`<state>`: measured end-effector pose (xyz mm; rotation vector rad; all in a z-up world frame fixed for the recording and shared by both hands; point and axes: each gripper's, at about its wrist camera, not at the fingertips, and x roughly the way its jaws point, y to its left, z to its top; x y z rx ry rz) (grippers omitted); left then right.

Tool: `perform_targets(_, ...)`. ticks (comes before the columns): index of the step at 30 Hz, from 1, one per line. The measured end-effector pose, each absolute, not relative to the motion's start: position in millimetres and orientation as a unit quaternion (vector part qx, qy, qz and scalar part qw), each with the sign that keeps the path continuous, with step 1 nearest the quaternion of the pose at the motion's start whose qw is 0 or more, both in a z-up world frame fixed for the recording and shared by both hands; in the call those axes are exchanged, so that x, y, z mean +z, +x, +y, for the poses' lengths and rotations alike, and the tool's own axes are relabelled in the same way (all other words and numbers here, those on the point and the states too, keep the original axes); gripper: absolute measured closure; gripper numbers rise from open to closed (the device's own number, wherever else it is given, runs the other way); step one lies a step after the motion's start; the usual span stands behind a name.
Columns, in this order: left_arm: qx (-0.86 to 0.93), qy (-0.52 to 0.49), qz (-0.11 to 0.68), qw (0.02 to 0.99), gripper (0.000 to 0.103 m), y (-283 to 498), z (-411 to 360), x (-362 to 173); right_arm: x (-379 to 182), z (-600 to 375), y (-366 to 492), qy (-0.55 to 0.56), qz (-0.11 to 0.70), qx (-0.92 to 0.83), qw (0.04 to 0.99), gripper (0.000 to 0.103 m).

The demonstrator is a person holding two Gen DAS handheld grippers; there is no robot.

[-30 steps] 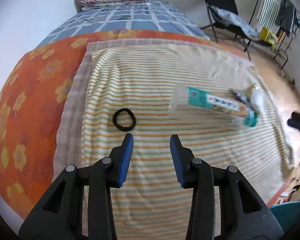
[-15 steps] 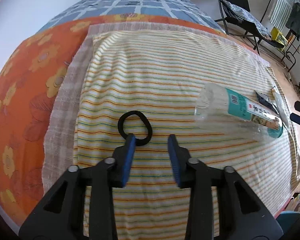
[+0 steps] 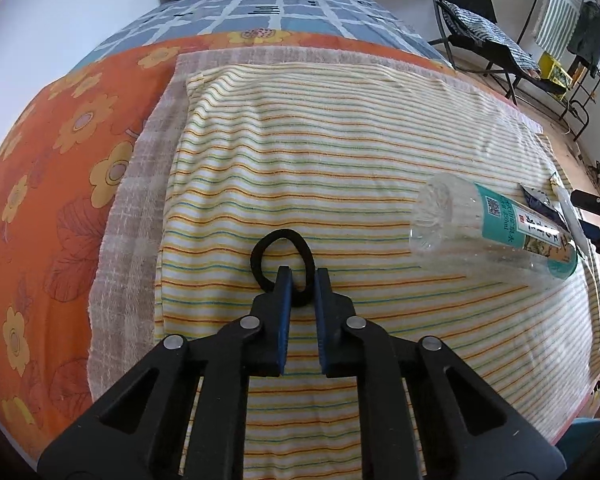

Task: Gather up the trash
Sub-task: 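Close the left tool on the hair tie while the right tool grasps the white toothpaste tube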

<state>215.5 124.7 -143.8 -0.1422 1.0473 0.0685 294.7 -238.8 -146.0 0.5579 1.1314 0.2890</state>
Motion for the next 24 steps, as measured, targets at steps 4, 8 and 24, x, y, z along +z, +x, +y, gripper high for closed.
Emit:
perform_targets(4,0.031,-0.070,0.498,0.864,0.097,213,126,-142,-146,-238,295,0.265,0.524,0.145,0.797,0.058)
perform_targets(8,0.034,-0.069,0.494,0.866,0.098,210,127,-139,-145,-237,294,0.267,0.521,0.148,0.797,0.071)
perform_targets(24,0.042,-0.077,0.471,0.878,0.098,197,132,-121,-110,-235,279,0.233,0.475,0.188,0.828,0.101)
